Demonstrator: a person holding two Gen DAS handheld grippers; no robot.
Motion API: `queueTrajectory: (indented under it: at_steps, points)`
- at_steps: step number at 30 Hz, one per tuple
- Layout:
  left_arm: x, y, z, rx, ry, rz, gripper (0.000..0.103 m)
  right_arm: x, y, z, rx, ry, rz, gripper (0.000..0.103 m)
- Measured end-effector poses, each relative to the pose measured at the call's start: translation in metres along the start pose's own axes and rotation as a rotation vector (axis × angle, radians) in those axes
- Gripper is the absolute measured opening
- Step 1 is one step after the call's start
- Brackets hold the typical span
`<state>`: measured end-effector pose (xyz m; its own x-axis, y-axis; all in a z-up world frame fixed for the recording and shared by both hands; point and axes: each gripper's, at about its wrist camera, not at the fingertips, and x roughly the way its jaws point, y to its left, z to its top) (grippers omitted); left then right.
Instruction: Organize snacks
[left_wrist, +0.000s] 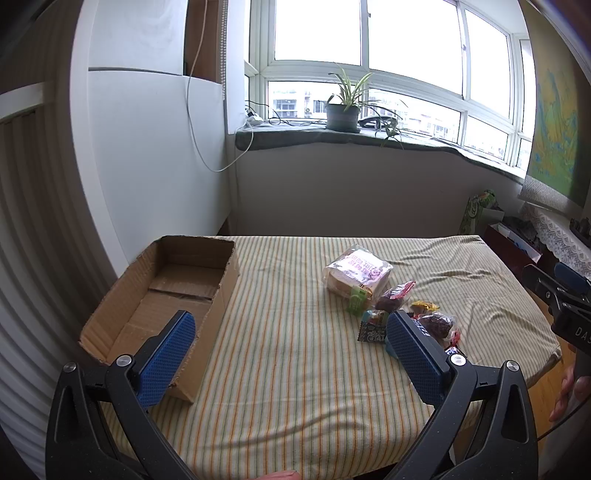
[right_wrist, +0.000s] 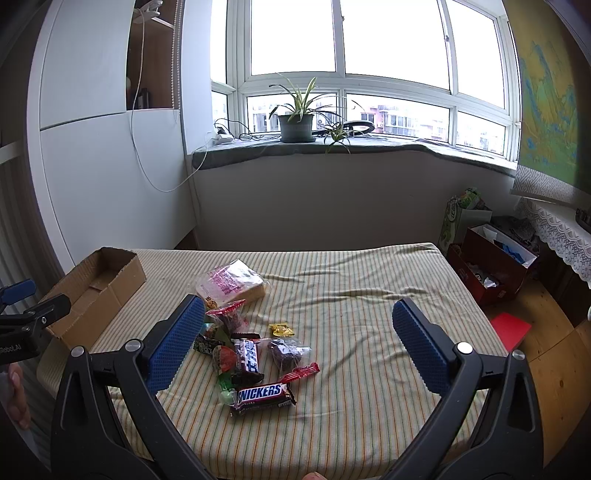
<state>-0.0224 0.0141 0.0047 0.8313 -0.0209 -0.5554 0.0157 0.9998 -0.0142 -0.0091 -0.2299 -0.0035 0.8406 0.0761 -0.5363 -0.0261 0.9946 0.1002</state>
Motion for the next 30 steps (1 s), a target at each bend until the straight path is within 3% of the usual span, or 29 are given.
queueTrajectory:
  at_steps: [30]
  points:
    - [0.0022, -0.0001, 0.0015, 0.002, 0.009, -0.003, 0.103, 0.0003, -0.0008, -0.0006, -0.005, 0.003, 0.000, 0.103]
